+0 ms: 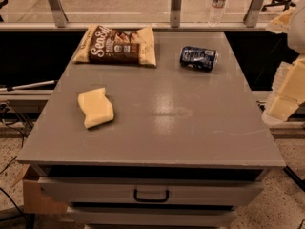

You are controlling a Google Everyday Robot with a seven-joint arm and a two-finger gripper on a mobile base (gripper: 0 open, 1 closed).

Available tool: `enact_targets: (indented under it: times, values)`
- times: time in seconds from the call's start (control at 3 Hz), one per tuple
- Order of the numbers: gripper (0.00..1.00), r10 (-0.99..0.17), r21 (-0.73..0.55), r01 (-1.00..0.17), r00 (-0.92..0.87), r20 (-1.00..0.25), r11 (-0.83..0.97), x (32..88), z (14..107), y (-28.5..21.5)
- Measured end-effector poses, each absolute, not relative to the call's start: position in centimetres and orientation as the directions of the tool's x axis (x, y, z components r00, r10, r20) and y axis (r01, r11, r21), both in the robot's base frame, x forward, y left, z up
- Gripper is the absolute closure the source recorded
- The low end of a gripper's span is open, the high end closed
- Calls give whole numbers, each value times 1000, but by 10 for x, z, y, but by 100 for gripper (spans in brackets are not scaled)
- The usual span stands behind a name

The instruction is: Place pepsi can upright

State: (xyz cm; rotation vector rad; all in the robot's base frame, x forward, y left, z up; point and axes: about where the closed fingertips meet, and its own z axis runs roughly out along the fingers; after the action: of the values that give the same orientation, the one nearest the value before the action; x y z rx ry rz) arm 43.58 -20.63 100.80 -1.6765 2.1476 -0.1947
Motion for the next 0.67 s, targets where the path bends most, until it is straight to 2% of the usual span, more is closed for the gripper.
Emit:
enact_targets:
  times: [0.67]
  values:
    - [0, -949, -358, -890, -204, -239, 281, 438, 1010, -206]
